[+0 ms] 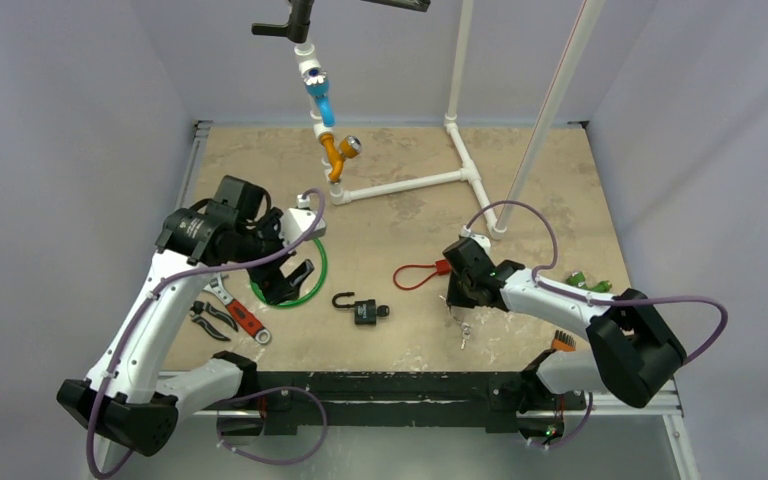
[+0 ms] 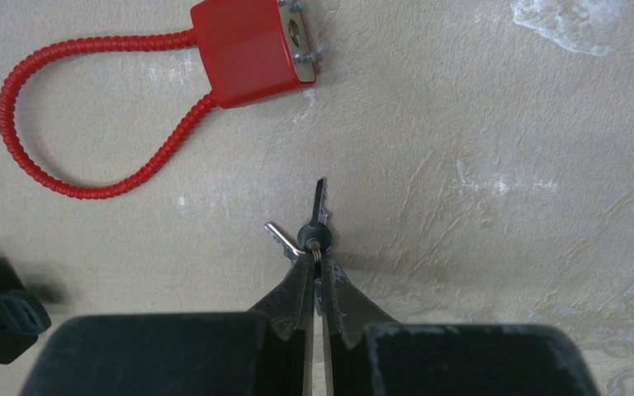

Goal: Unlock with the key
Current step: Pick up the key from the center of the board.

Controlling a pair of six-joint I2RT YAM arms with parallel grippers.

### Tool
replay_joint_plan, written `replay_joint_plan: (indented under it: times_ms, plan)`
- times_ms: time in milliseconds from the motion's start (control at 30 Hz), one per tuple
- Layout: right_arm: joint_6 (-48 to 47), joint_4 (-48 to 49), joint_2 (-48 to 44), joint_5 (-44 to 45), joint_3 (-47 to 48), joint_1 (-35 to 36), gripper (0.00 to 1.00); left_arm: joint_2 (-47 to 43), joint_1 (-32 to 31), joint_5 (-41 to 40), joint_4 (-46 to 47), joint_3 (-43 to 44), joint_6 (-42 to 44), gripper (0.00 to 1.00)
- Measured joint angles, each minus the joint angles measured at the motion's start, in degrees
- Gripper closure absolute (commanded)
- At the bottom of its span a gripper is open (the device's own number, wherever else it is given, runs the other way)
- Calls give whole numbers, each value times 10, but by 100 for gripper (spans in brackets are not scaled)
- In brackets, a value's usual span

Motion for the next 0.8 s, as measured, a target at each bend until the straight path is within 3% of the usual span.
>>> replay_joint_plan:
  times_ms: [500,633,800]
  plan:
    - [-80,-3,-64,-80,36,0,100,-98,-90,4,2,46,123,0]
    - [-108,2,-97,-120,49,0,100,-107,-120,31,38,8,139,0]
    - [-139,8,-120,-176,86,0,100,-128,-203,29,106,-70,177,0]
